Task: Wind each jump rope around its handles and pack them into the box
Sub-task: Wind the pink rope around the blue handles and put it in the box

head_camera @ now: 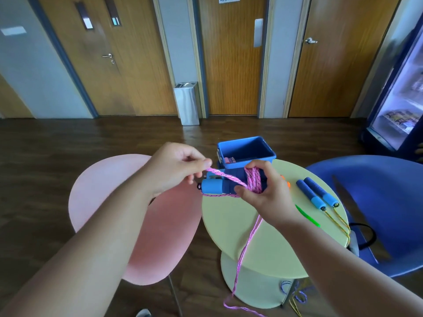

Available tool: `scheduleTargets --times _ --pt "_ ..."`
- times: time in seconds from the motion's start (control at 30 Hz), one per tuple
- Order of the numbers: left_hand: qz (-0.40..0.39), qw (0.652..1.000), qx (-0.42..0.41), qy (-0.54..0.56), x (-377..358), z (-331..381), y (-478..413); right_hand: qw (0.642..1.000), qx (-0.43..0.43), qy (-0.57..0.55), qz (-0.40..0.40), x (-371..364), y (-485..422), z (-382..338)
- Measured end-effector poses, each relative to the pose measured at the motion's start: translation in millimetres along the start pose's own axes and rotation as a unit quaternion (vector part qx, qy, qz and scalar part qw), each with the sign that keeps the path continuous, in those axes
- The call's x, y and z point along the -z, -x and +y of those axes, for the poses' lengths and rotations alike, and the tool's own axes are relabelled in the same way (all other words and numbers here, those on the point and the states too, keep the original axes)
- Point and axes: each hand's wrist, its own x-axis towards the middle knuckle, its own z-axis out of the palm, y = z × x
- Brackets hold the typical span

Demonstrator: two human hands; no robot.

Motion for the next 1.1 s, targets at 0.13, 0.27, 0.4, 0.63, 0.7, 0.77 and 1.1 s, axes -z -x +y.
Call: scheduleTargets --times 0.13,0.27,0.4,0.63,0.7,0.77,1.1 --pt "0.006 0.999 0.014 -0.035 10 -24 2 0.998 -0.004 -0.055 -0.028 8 1 3" --pt "0.075 0.996 0.010 -0.053 -2 -47 4 0.996 0.003 -0.083 -0.030 5 1 0" --pt "0.125 0.992 -0.002 -0.008 -13 -65 10 0.990 -0.005 -0.140 -0.026 6 -3 -6" --pt "0.191 0.980 -0.052 -0.036 -39 -85 15 0.980 -0.042 -0.193 -0.007 -1 -20 -28" --pt "0.193 0.978 -0.069 -0.046 -52 -86 16 0.975 -0.057 -0.217 -0.001 -2 -26 -36" --pt "0.196 0.976 -0.078 -0.060 -64 -85 16 0.969 -0.070 -0.236 0.003 -3 -30 -42" --pt "0.196 0.967 -0.043 -0.155 -66 -80 8 0.954 -0.149 -0.259 0.025 -6 -41 -45"
